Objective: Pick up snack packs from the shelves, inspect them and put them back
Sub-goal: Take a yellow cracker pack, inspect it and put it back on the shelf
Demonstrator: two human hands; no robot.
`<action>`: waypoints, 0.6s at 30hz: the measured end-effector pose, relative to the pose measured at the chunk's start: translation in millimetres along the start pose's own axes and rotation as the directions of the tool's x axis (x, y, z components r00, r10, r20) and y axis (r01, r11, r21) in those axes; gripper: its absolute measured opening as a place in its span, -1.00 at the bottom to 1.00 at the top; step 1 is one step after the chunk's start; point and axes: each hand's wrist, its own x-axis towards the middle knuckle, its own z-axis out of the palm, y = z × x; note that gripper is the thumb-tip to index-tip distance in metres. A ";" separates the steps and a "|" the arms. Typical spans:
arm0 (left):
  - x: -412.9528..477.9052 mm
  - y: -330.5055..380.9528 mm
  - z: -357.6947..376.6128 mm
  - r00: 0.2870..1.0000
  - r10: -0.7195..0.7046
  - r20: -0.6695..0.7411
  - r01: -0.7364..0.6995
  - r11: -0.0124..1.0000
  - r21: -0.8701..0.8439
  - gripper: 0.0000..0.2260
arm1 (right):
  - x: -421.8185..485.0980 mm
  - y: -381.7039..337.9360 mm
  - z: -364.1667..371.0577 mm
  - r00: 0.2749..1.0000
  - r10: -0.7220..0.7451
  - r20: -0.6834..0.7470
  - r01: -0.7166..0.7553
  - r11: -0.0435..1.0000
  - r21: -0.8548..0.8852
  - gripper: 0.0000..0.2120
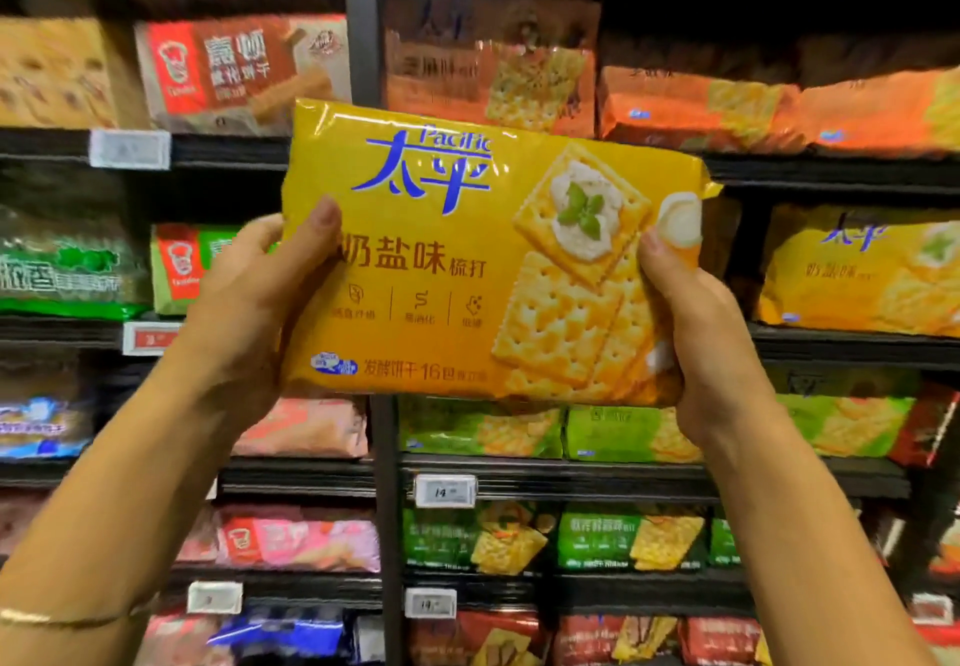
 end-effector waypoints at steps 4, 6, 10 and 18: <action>4.5 8.9 7.9 0.987 0.136 0.084 -0.107 0.954 -0.281 0.00 | 12.1 -13.6 14.5 0.997 0.063 -0.033 -0.049 0.950 0.309 -0.61; -2.6 0.5 27.1 0.981 0.133 0.143 -0.072 0.926 -0.372 -0.05 | 10.6 -14.3 28.8 0.997 0.080 0.005 -0.075 0.899 0.433 -0.53; -11.8 -29.6 68.6 0.987 0.143 0.073 -0.106 0.922 -0.373 -0.09 | -5.7 2.6 62.5 0.993 0.114 0.002 -0.103 0.882 0.460 -0.44; -3.4 -15.1 70.1 0.876 0.403 -0.266 -0.430 0.901 -0.051 -0.40 | -15.9 11.5 59.1 0.775 -0.628 -0.065 0.417 0.586 -0.695 -0.11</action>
